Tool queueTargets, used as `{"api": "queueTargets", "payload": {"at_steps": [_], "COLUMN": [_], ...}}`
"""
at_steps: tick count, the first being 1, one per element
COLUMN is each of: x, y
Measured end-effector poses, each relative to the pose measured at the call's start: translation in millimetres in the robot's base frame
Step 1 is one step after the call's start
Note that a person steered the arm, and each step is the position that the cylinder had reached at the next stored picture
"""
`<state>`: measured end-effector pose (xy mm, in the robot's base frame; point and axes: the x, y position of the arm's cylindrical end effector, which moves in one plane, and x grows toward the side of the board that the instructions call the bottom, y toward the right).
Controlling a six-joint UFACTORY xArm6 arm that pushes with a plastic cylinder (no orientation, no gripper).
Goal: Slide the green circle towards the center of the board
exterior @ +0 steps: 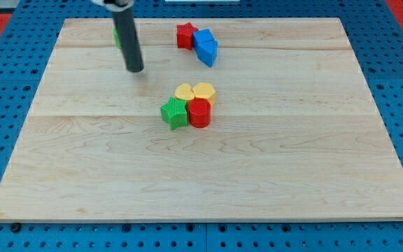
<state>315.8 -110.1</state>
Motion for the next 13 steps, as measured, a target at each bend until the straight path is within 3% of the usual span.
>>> {"api": "queueTargets", "payload": {"at_steps": [2,4,7,10,11,13], "x": [-71,-96,-21,79,99,87], "y": [7,-40,-82,-71,-66,-59]}}
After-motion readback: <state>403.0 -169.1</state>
